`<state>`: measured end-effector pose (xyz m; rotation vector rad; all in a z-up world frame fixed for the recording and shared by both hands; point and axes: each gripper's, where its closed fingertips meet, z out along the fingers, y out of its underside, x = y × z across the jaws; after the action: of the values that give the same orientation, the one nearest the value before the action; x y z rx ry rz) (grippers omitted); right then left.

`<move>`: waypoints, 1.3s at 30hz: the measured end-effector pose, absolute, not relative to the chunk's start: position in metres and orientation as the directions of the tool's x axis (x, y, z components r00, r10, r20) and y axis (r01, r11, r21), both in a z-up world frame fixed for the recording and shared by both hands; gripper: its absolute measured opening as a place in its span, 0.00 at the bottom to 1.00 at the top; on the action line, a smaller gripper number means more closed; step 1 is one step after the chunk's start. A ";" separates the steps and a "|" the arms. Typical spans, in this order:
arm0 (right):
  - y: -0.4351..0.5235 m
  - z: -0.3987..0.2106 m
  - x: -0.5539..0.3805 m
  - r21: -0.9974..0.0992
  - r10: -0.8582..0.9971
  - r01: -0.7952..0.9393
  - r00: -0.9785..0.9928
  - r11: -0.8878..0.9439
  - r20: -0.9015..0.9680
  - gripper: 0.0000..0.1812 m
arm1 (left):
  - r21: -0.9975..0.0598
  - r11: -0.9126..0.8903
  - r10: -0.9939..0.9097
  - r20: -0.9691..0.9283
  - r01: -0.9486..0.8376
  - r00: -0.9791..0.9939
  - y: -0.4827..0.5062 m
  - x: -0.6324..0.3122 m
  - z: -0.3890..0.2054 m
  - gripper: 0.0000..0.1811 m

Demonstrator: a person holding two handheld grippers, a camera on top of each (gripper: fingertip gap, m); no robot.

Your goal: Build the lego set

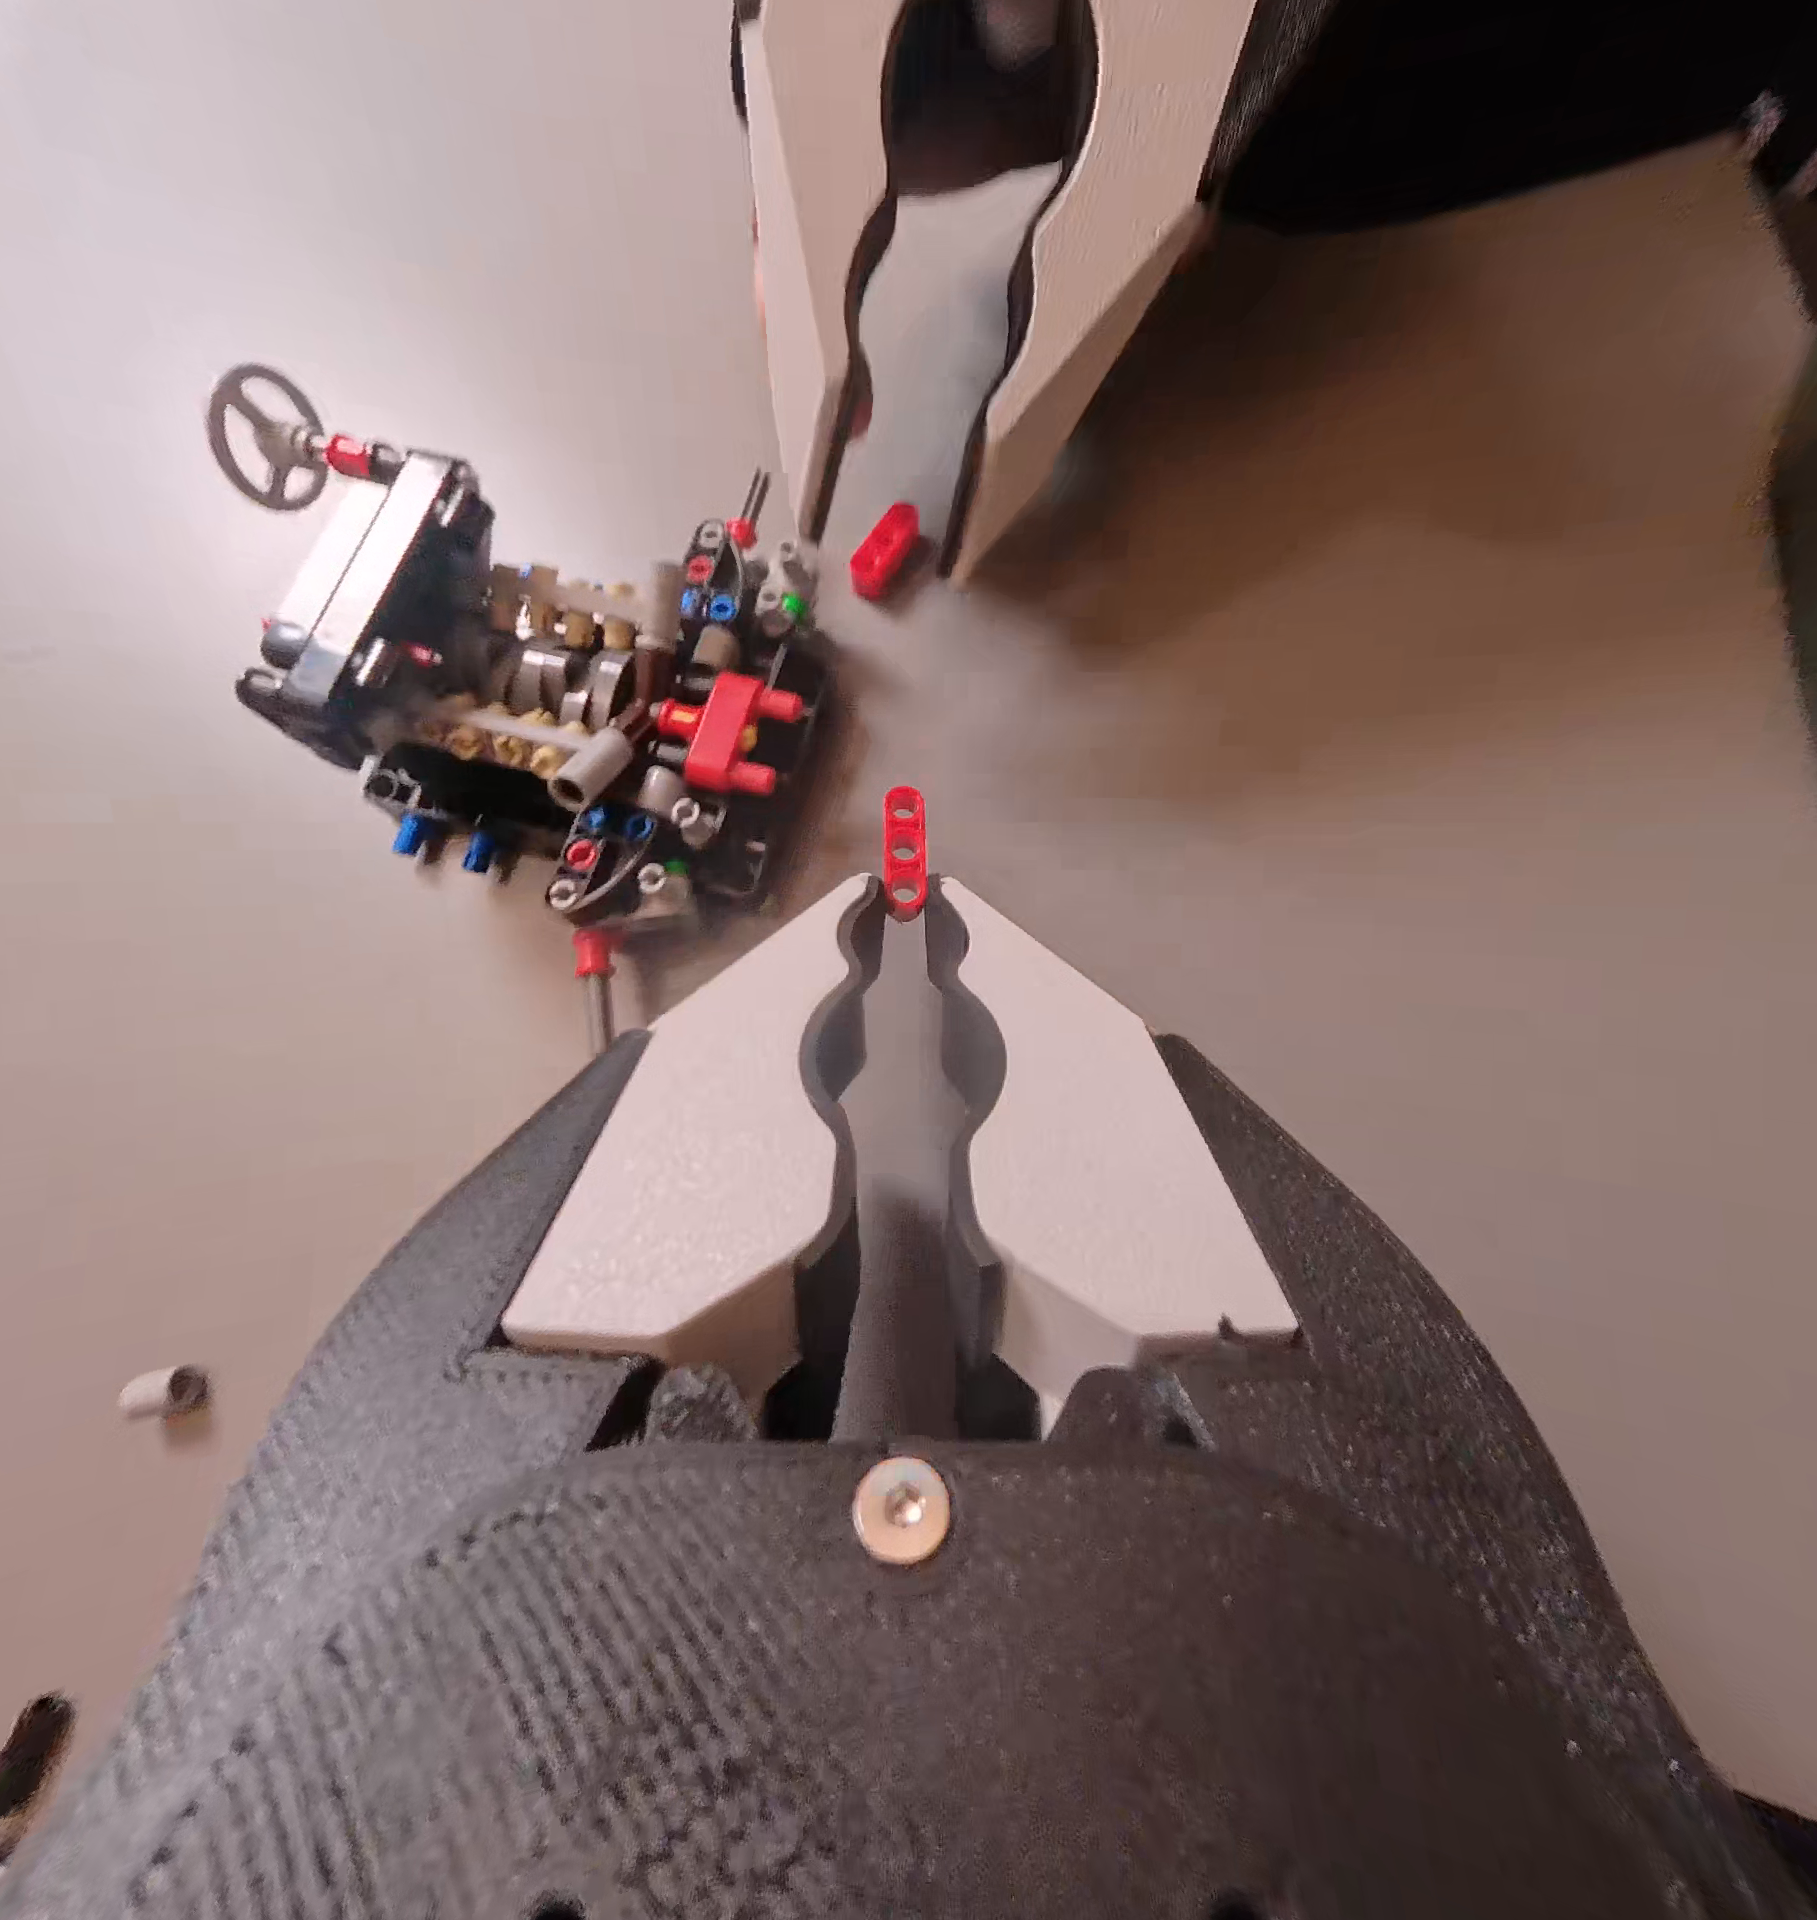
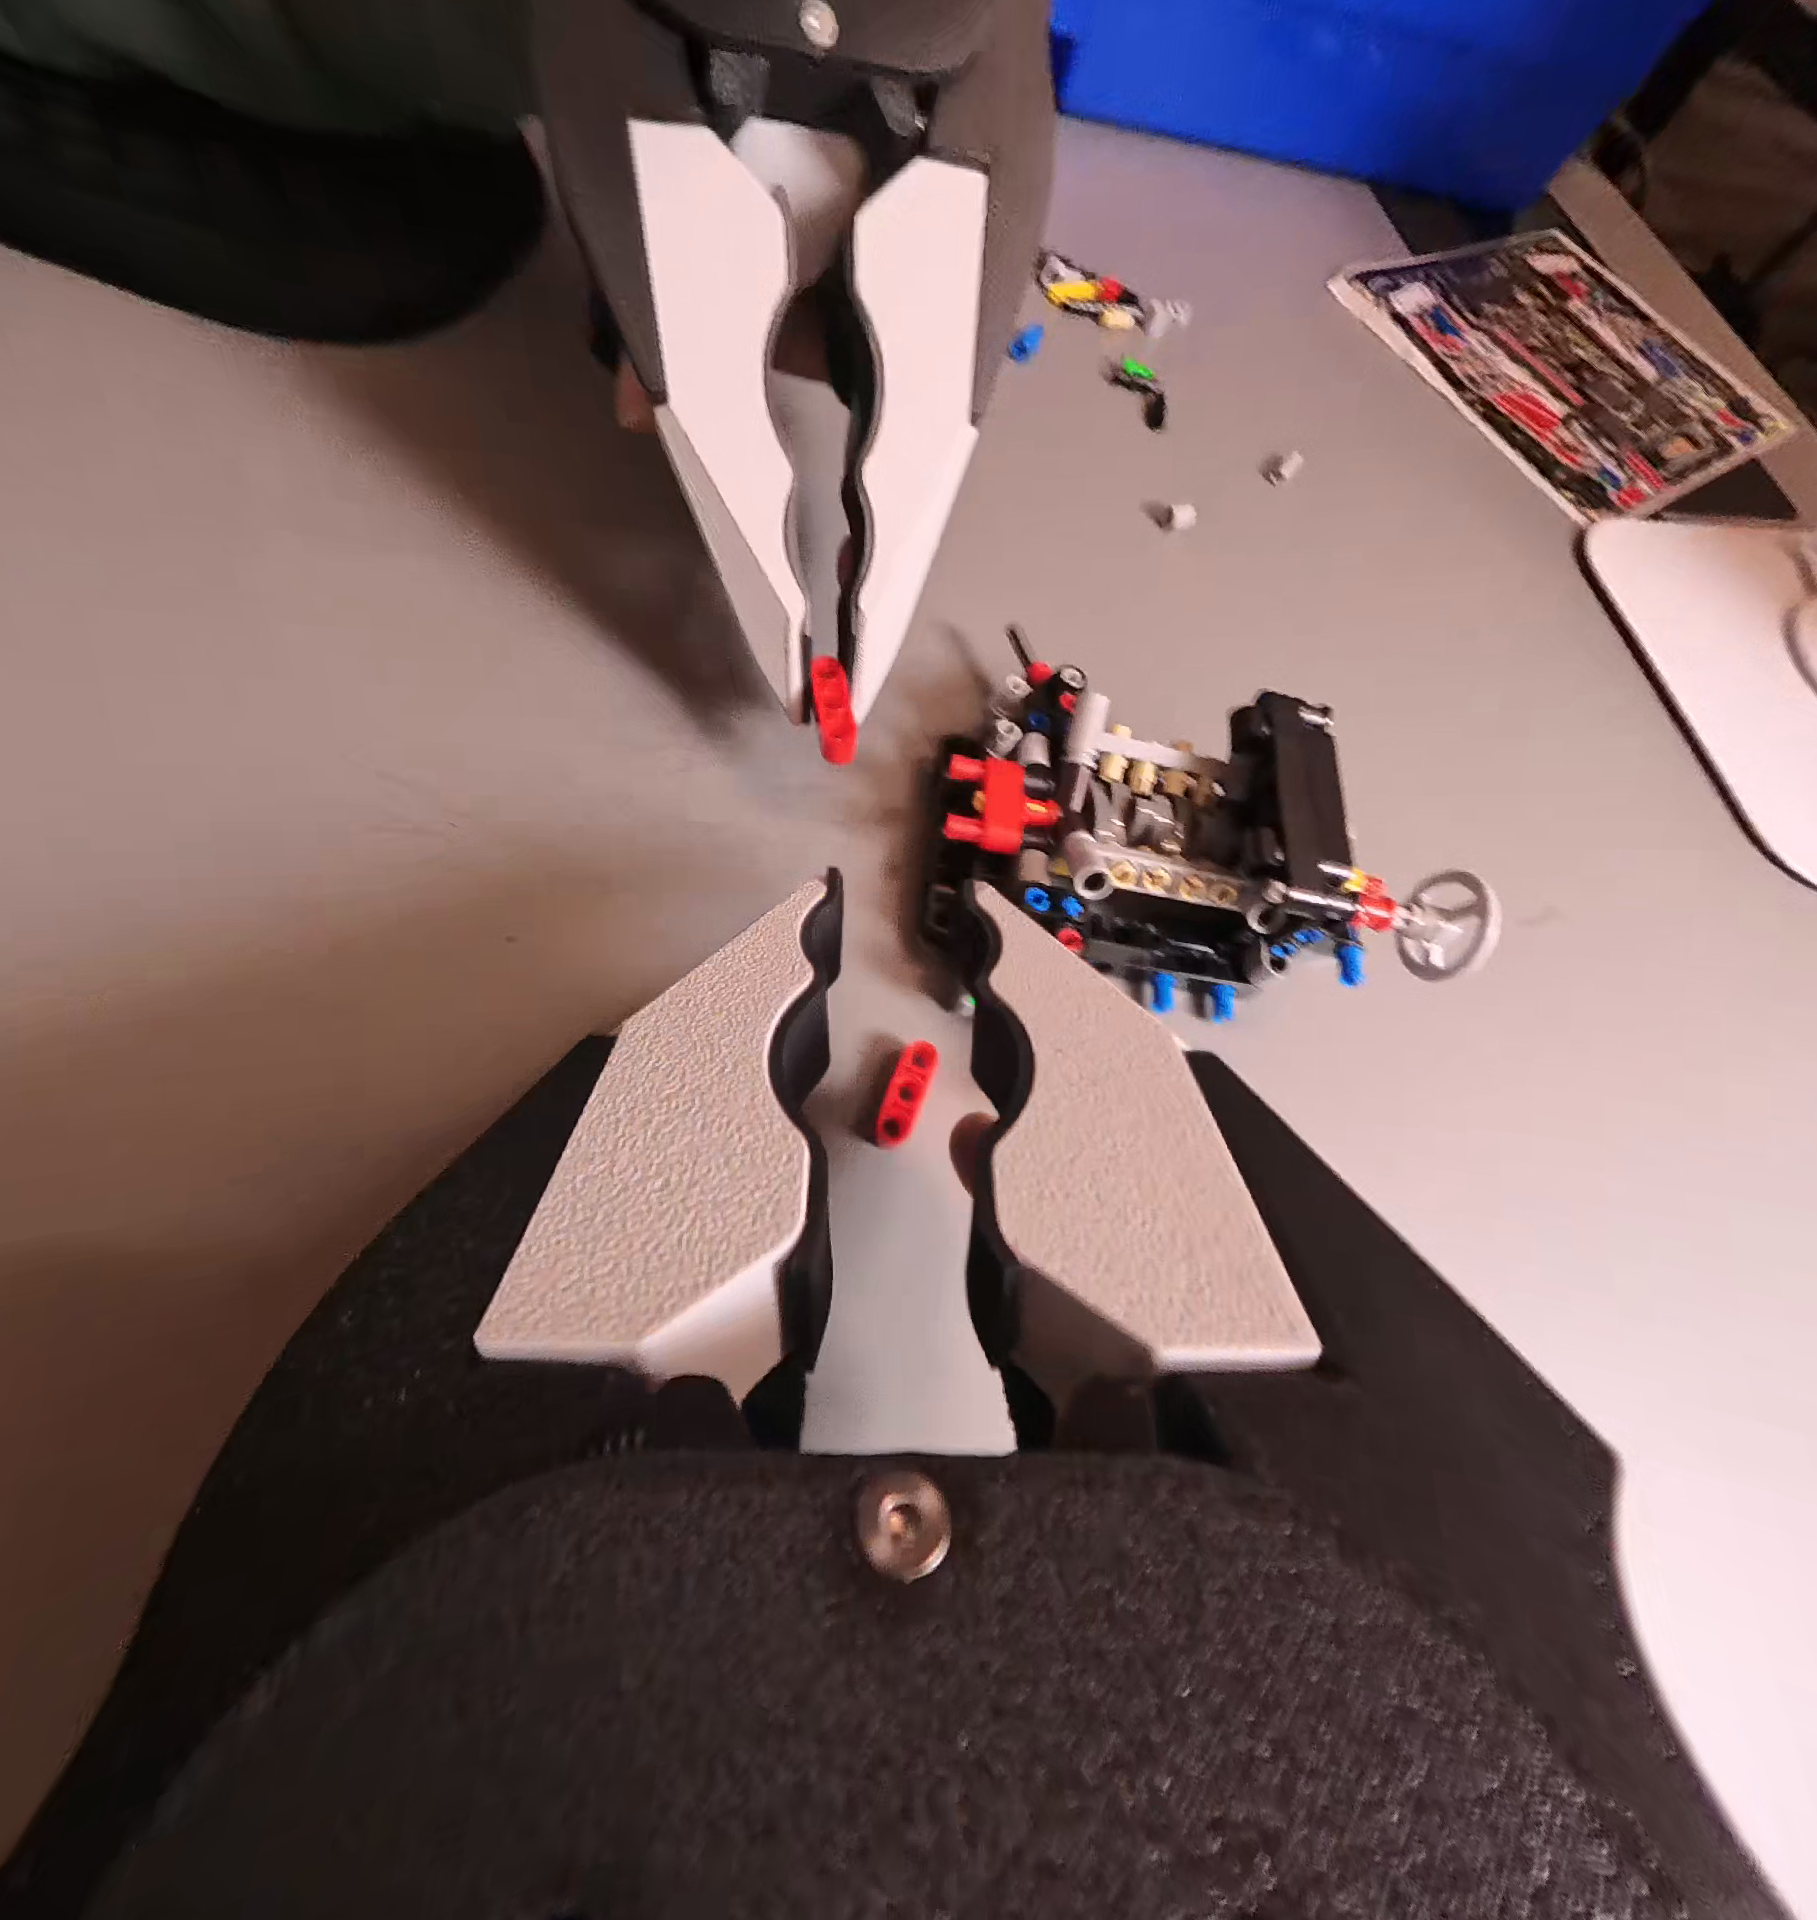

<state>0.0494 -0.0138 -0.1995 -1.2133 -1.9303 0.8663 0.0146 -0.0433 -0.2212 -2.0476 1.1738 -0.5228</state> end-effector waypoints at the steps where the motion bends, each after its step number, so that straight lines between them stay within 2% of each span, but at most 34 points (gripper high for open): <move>1: -0.010 -0.199 0.050 -0.808 0.926 0.476 -0.312 0.347 0.214 0.12 | -0.726 -0.339 -0.862 -0.016 -0.598 0.507 -0.043 0.010 -0.226 0.03; 3: -0.003 -0.201 0.050 -0.794 0.935 0.506 -0.278 0.338 0.221 0.11 | -0.707 -0.336 -0.858 -0.043 -0.623 0.512 -0.042 0.006 -0.232 0.06; 6: 0.000 -0.210 0.050 -0.757 0.935 0.553 -0.268 0.347 0.232 0.09 | -0.695 -0.363 -0.854 -0.017 -0.620 0.520 -0.043 -0.002 -0.232 0.15; 13: 0.001 -0.213 0.043 -0.727 0.922 0.568 -0.262 0.385 0.283 0.07 | -0.752 -0.425 -0.806 0.063 -0.503 0.588 -0.030 -0.008 -0.226 0.19; 29: 0.002 -0.211 0.038 -0.728 0.921 0.564 -0.252 0.390 0.299 0.07 | -0.753 -0.428 -0.804 0.065 -0.499 0.591 -0.028 0.001 -0.232 0.18; 39: 0.013 -0.203 0.039 -0.739 0.922 0.553 -0.196 0.385 0.334 0.09 | -0.761 -0.477 -0.749 0.090 -0.440 0.657 -0.017 -0.006 -0.228 0.11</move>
<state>0.0386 0.0129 -0.2030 -1.2739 -1.8715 0.6039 -0.0063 -0.0172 -0.2281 -2.1408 0.9168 -0.5419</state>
